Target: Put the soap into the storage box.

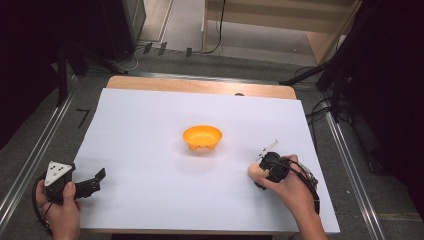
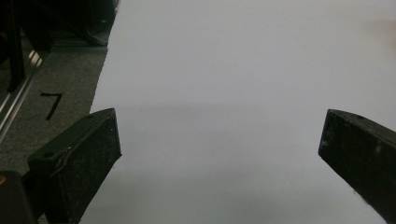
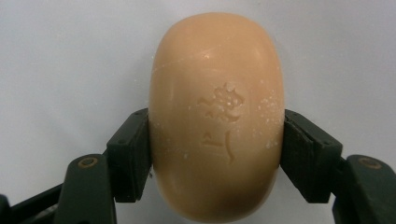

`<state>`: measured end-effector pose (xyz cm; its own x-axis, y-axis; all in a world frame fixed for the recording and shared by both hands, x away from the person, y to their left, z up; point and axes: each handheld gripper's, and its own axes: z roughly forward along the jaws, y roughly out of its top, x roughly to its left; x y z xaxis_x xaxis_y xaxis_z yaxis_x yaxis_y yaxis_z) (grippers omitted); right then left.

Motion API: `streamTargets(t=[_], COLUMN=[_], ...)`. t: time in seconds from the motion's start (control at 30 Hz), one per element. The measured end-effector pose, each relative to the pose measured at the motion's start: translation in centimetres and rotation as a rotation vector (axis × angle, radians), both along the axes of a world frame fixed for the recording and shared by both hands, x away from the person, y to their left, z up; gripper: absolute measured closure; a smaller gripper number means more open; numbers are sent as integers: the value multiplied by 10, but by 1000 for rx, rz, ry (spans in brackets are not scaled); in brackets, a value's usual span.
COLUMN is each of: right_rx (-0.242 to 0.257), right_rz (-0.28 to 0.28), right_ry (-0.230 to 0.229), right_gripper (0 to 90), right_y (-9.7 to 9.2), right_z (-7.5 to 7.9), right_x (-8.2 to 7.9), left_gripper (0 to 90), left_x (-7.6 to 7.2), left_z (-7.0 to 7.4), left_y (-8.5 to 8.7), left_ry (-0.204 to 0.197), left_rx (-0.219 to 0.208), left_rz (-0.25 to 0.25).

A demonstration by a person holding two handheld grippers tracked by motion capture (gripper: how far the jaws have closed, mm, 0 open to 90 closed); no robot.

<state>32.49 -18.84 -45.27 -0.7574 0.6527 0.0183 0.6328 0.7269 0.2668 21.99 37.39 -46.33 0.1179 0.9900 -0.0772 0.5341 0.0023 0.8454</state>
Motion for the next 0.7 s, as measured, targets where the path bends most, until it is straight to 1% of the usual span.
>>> streamTargets(t=[0.07, 0.1, 0.23, 0.3, 0.33, 0.4, 0.43, 0.57, 0.6, 0.67, 0.7], right_rx=[-1, 4, 2, 27, 27, 15, 16, 35, 39, 37, 36], right_rz=[7, 25, 38, 41, 41, 44, 50, 69, 67, 102, 107], right_ry=[-1, -1, -3, -13, -13, -27, -33, -44, -40, -53, -55], right_gripper=[333, 334, 335, 334, 334, 335, 335, 335, 335, 335, 334], right_y=[0, -1, -1, -2, -2, -2, -1, 0, 0, 3, 4], right_z=[0, 1, 3, 9, 9, 15, 21, 30, 32, 40, 42], right_x=[0, 1, 1, 2, 2, 3, 4, 7, 7, 12, 13], left_gripper=[0, 0, 0, 0, 0, 0, 0, 0, 0, 0, 0], left_x=[0, 0, 0, 0, 0, 0, 0, 0, 0, 0, 0], left_z=[0, 0, 0, 0, 0, 0, 0, 0, 0, 0, 0], left_y=[0, 0, 0, 0, 0, 0, 0, 0, 0, 0, 0], left_ry=[0, 0, 0, 2, 2, 1, 1, 1, 2, 2, 2], left_rx=[0, -1, 1, 0, 0, 0, 0, -2, -1, -2, -2], left_rz=[0, 0, 0, 0, 0, -1, -1, -2, -1, -1, -1])
